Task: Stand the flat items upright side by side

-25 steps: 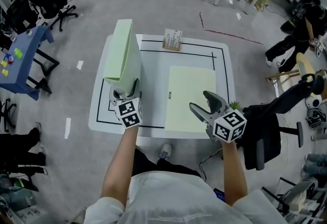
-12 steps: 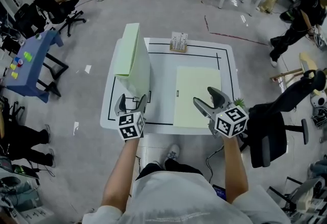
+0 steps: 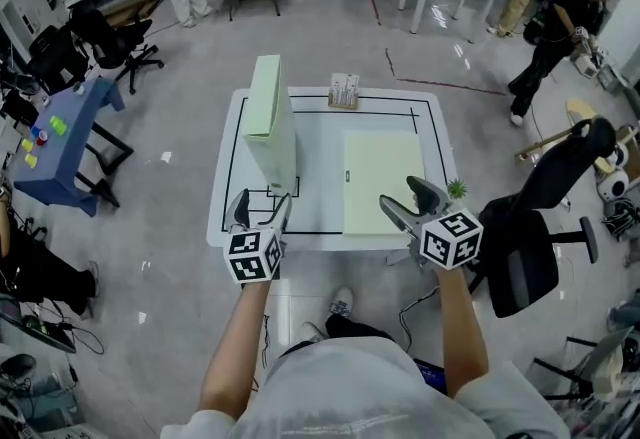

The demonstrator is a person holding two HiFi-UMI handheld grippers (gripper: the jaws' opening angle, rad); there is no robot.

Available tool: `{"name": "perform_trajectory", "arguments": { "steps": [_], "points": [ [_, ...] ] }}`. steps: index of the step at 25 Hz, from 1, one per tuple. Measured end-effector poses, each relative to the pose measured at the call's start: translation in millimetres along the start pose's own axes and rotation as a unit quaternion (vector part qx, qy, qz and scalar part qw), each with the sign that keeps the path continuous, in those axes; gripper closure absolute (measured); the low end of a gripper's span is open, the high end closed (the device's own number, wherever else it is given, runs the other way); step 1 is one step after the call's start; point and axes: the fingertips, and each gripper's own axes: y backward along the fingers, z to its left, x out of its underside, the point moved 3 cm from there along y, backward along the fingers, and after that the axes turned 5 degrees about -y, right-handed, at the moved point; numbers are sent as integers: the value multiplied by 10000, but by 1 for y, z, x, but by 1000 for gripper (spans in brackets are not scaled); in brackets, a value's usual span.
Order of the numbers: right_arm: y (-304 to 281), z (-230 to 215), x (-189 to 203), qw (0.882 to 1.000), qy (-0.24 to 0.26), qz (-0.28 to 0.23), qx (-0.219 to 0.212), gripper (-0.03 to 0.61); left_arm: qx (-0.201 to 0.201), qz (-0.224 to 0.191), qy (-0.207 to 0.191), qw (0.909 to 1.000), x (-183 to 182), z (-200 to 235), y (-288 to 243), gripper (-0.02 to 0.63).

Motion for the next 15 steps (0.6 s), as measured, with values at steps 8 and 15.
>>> {"name": "perform_trajectory", "arguments": {
  "steps": [8, 15],
  "points": [
    [45, 17, 12, 9995, 139, 62, 293, 225, 932, -35, -27, 9956, -5, -47, 24, 227],
    [74, -34, 41, 9951, -745, 133, 632, 226, 1923, 388, 246, 9803, 13, -101, -5, 229]
  ]
}}
